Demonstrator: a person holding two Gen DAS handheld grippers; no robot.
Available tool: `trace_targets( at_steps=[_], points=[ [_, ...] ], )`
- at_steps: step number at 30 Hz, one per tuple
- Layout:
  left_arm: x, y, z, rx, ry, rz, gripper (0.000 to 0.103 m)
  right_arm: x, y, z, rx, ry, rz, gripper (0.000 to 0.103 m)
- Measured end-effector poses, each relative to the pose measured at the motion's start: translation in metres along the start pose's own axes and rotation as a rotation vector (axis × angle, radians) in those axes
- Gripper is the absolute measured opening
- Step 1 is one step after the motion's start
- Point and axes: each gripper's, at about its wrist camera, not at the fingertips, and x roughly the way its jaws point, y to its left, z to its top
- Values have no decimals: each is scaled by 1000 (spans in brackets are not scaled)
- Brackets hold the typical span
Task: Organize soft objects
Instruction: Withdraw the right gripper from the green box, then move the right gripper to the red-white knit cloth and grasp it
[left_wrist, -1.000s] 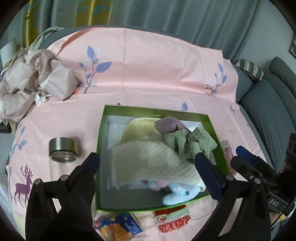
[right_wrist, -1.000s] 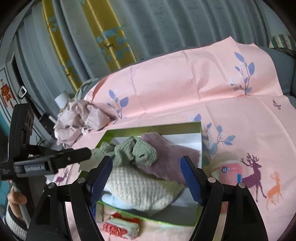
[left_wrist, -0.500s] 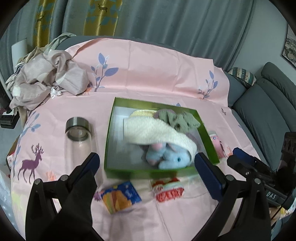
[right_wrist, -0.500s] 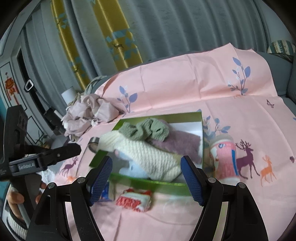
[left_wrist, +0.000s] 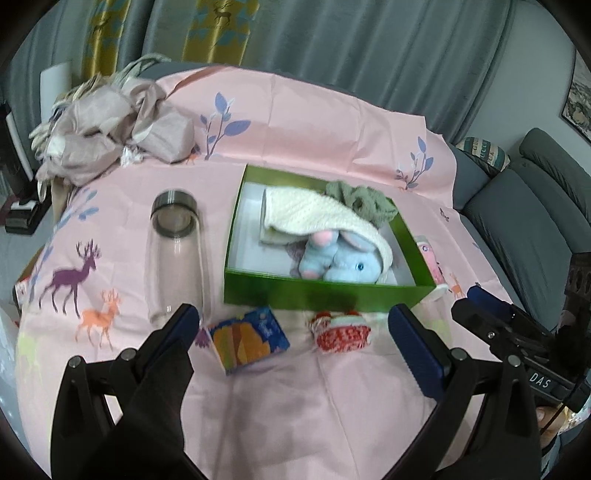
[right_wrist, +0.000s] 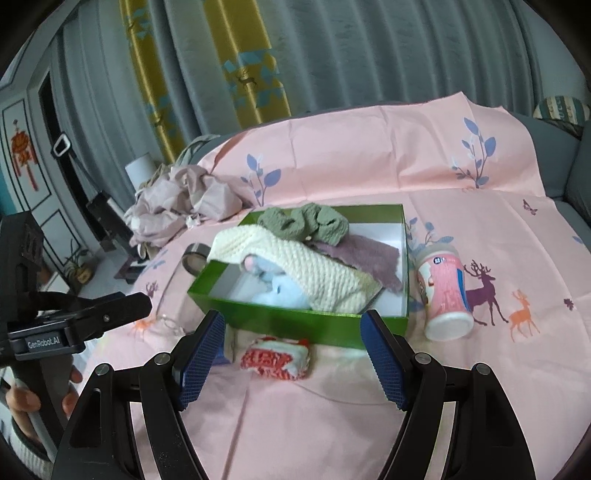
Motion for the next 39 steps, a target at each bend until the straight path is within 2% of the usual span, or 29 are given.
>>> trace_targets(
  at_steps=[5,15,39],
  points=[
    [4,6,-17,-30,35,-16,102,3,6,-15,-19,31,-11,77],
    [11,7,-34,-49,78,-35,102,14,2,-36,24,88,-2,77],
    [47,7,-45,-60,159,-97,102,45,-8,-58,46,175,2,77]
  ],
)
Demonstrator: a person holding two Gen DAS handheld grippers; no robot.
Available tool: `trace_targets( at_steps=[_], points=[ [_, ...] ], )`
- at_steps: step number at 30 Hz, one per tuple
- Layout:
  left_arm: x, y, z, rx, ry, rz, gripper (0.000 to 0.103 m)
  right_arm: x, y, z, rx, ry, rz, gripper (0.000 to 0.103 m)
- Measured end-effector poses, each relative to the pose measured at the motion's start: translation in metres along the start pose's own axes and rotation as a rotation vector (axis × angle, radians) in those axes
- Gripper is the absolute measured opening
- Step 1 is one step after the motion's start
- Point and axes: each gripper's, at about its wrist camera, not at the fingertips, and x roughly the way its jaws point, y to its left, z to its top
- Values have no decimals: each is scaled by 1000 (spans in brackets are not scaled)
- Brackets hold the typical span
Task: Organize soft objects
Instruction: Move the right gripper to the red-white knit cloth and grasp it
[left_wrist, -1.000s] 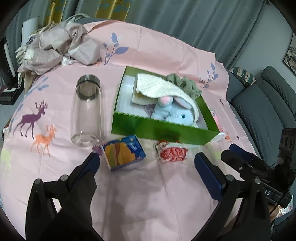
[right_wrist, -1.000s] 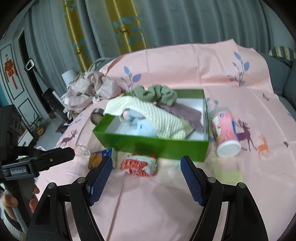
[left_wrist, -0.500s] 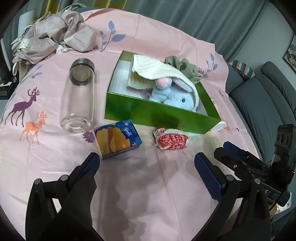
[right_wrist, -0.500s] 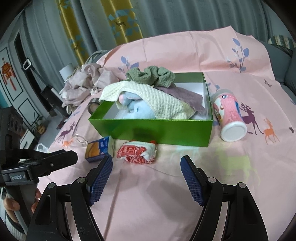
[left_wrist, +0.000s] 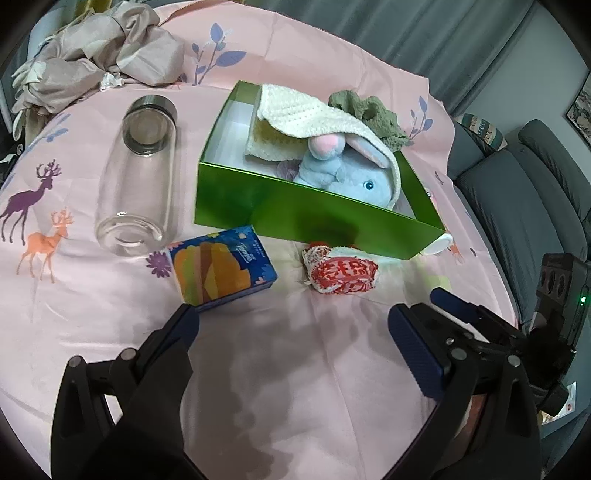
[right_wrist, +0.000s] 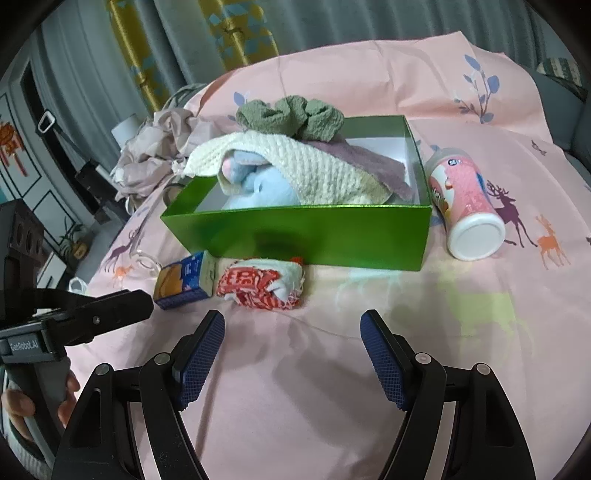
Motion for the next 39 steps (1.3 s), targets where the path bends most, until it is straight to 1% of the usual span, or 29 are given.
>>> trace_targets(
  at_steps=[4,10,14,18,20,25,26,27,28,29,30,31,32,34,35,37,38,39],
  points=[
    [7,-4,1,8,16,-31,102,5,2,-2,-5,16,11,77],
    [22,-17,8,52,33,-70,100,15,5,-3,-26,31,21,77],
    [33,-25,14,80,48,-98,90,25,6,-3,-45,42,22,77],
    [47,-32,18,106,70,-112,85,34,6,-1,-60,53,37,77],
    [53,-34,20,114,76,-111,78,39,7,0,-70,57,43,77],
    [65,-34,28,111,95,-109,77,49,10,5,-98,70,61,76],
    [67,-34,29,112,100,-110,71,51,12,6,-104,72,63,74],
    [70,-34,30,113,108,-109,67,53,13,7,-111,73,65,72],
    [74,-33,31,114,123,-101,62,56,14,9,-121,72,67,71],
    [77,-33,31,113,135,-93,61,58,15,10,-126,73,70,70],
    [79,-33,31,112,142,-91,60,60,16,10,-129,75,74,64],
    [82,-33,31,111,152,-94,58,63,17,12,-129,83,84,61],
    [84,-33,30,110,158,-96,55,65,17,11,-130,88,89,56],
    [85,-35,30,118,163,-91,55,68,19,11,-140,89,69,53],
    [86,-35,30,120,162,-87,55,69,20,11,-140,90,60,48],
    [85,-34,30,114,158,-90,54,70,16,11,-125,91,64,44],
    [85,-34,30,110,158,-92,52,69,15,11,-123,88,61,39],
    [85,-34,31,109,158,-92,52,69,14,11,-122,87,54,37]
  ],
)
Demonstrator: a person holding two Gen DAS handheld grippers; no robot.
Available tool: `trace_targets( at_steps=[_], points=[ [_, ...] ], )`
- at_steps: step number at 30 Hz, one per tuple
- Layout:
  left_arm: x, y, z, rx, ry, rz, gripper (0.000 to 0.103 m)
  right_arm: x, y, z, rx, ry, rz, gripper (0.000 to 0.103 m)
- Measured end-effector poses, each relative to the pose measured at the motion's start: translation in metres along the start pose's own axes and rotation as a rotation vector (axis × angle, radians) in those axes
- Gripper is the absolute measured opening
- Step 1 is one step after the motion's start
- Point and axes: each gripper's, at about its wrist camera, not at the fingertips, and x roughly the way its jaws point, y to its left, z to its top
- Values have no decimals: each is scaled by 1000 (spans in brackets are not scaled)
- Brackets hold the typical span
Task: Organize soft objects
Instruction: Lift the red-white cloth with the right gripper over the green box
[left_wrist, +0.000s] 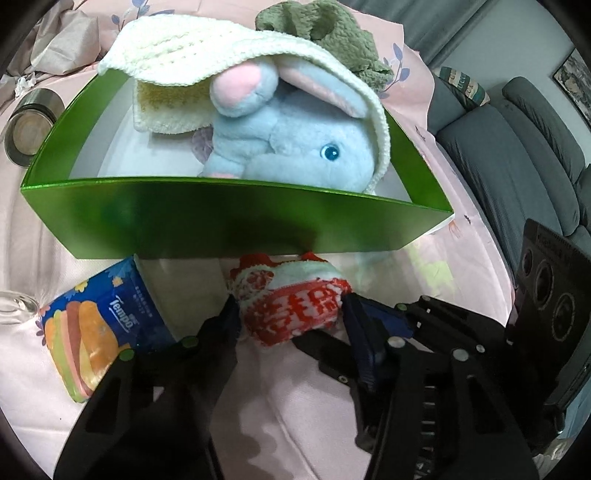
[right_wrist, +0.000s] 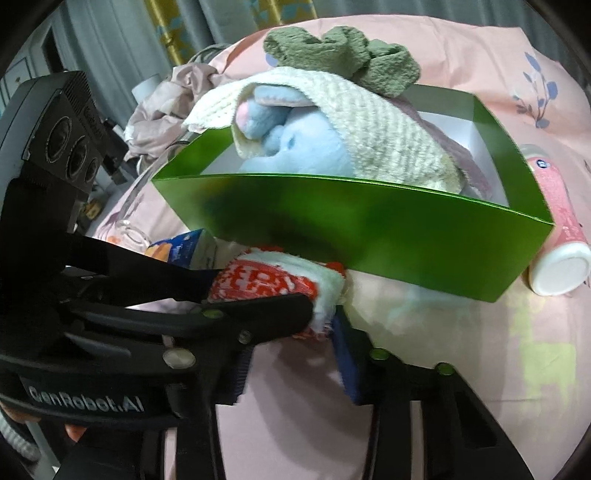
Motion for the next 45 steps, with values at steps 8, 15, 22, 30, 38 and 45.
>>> trace_targets(
  at_steps=[8,15,22,30,38,45],
  points=[
    [-14,-11,-6,53,-27,10,51,-17,1,-9,-9,-28,-12,34],
    [-46,-23,-22,76,-92,15,51,-48,17,-16,-25,-95,-21,34],
    [-78,-39,-33,103,-147,39,51,-78,36,-23,-53,-154,-13,34],
    [-104,-48,-37,120,-207,50,51,-99,56,-17,-86,-209,-13,34],
    [-117,-55,-38,136,-236,68,51,-110,66,-15,-112,-239,-9,34],
    [-122,-59,-38,145,-250,85,51,-114,68,-12,-124,-256,-2,34]
  ],
)
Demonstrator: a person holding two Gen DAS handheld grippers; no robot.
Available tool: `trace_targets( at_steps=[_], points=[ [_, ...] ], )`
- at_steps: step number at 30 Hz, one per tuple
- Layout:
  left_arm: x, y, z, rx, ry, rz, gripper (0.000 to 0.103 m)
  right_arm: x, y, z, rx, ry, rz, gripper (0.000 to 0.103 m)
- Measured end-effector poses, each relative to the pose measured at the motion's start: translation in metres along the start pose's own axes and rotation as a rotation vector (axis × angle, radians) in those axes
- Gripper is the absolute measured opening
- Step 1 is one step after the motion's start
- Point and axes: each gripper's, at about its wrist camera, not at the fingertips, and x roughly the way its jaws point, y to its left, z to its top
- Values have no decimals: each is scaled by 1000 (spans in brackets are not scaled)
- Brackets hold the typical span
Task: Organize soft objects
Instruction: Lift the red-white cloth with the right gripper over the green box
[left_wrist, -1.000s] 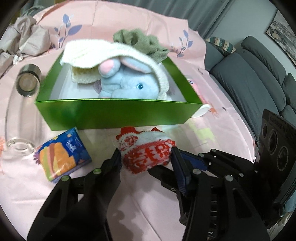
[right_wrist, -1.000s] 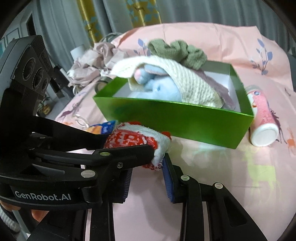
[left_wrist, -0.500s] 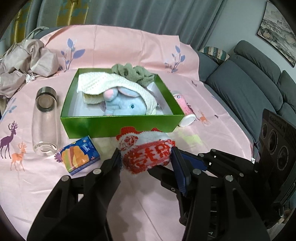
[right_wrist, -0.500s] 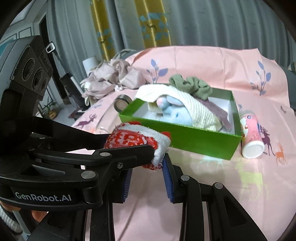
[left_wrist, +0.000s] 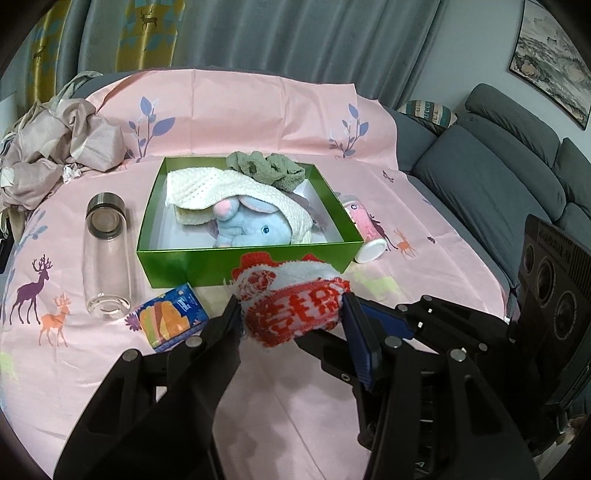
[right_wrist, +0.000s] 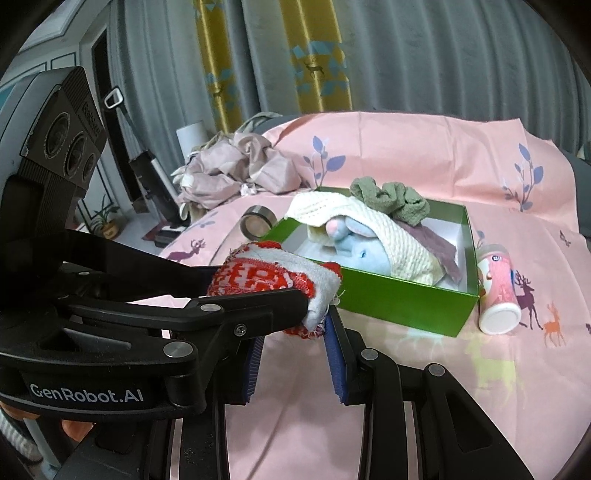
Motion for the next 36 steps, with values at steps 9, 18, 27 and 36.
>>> trace_targets(
  at_steps=[9,18,27,36],
  points=[
    [0,-7,9,26,-12,6,51,-5,-5,5,-5,-28,-3,34],
    [4,-15,15,61,-7,17,51,-6,-13,7,8,-43,-2,34],
    [11,-21,23,99,-2,36,51,-3,-20,10,13,-51,-3,34],
    [20,-21,33,117,1,42,51,3,-30,16,20,-61,-1,34]
  ],
)
